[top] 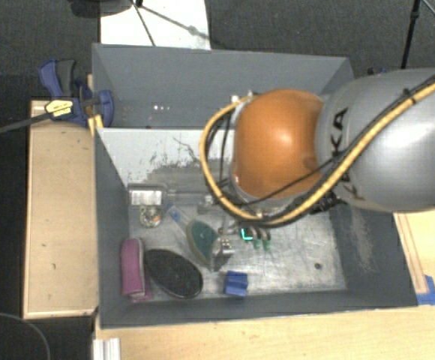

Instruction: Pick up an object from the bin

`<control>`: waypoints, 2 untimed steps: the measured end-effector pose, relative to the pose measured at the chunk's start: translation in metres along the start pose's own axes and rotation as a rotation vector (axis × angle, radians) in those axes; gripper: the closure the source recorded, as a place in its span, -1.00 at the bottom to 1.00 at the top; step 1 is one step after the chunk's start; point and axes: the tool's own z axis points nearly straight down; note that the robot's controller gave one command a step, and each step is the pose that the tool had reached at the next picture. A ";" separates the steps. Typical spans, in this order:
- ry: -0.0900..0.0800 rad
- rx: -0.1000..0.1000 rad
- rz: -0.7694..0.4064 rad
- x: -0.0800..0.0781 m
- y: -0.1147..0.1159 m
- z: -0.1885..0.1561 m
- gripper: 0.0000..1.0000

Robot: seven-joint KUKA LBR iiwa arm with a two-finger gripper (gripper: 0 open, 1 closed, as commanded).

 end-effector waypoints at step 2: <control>-0.006 0.015 0.066 0.007 0.053 0.132 -1.00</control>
Offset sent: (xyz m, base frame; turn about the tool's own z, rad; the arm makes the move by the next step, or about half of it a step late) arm -0.0066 0.0356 -0.1291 -0.0428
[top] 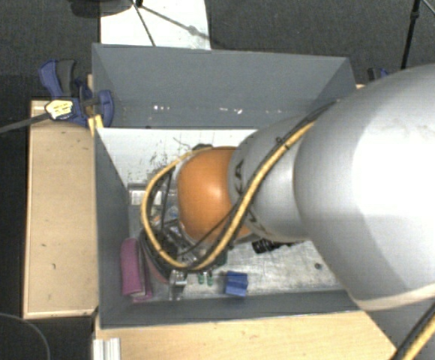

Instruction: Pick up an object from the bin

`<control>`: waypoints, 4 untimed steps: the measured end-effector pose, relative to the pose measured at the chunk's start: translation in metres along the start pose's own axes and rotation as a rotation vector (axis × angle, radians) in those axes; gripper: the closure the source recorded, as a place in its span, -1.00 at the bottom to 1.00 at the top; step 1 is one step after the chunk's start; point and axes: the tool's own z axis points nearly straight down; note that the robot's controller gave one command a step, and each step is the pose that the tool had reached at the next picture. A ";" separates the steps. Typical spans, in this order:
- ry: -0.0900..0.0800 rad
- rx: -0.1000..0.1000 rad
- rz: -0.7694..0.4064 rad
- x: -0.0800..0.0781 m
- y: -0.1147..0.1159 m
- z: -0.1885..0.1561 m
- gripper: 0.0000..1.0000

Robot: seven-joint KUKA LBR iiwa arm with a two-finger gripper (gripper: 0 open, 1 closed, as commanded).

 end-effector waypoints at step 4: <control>-0.002 -0.018 0.122 0.008 0.012 -0.116 1.00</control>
Offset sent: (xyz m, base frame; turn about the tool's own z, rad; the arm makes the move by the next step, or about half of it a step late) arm 0.0000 0.0000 0.0000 0.0000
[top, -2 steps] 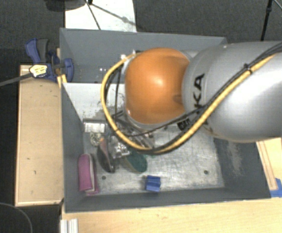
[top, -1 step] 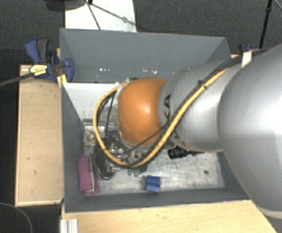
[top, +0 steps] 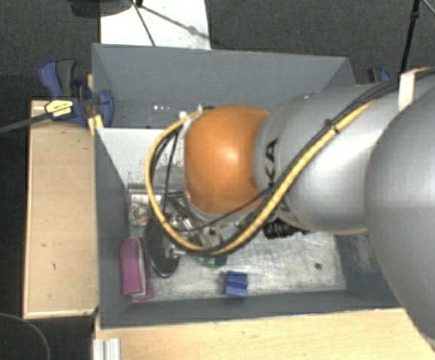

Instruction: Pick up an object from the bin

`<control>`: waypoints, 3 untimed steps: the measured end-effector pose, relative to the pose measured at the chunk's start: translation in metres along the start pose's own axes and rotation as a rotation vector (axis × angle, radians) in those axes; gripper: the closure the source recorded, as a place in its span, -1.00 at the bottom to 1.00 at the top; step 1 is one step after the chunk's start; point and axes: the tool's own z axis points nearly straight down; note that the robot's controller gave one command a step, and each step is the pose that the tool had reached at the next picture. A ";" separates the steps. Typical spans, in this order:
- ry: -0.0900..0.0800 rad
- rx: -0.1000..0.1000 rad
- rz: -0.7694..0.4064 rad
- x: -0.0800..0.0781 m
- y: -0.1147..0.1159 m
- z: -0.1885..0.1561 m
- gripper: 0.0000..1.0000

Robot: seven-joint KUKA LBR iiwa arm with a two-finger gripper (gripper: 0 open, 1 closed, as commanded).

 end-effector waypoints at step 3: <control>0.004 0.005 0.003 -0.018 0.021 -0.069 1.00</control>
Offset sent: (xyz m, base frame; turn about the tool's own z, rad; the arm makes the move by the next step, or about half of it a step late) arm -0.0066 0.0130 -0.0870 -0.0179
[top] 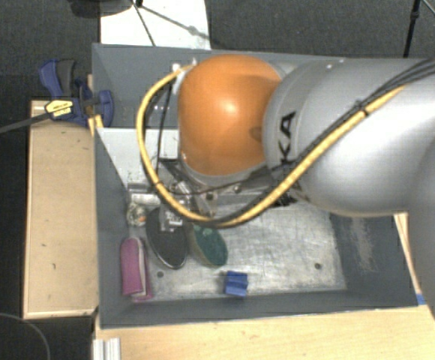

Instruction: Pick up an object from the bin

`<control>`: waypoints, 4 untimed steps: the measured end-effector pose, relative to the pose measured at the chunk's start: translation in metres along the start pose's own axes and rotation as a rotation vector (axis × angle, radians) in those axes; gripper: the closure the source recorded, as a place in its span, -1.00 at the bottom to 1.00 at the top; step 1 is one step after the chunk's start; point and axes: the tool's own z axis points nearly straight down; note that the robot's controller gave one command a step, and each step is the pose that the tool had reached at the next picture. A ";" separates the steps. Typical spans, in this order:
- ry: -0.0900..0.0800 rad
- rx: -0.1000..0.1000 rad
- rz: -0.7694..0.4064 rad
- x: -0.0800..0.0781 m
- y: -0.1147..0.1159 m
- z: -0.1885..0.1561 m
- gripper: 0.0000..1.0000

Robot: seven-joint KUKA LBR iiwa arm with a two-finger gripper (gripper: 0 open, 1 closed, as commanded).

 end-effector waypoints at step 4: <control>-0.011 -0.006 0.296 -0.056 -0.092 0.183 1.00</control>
Offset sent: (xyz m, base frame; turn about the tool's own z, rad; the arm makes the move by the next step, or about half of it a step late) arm 0.0124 -0.0291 -0.1273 0.1540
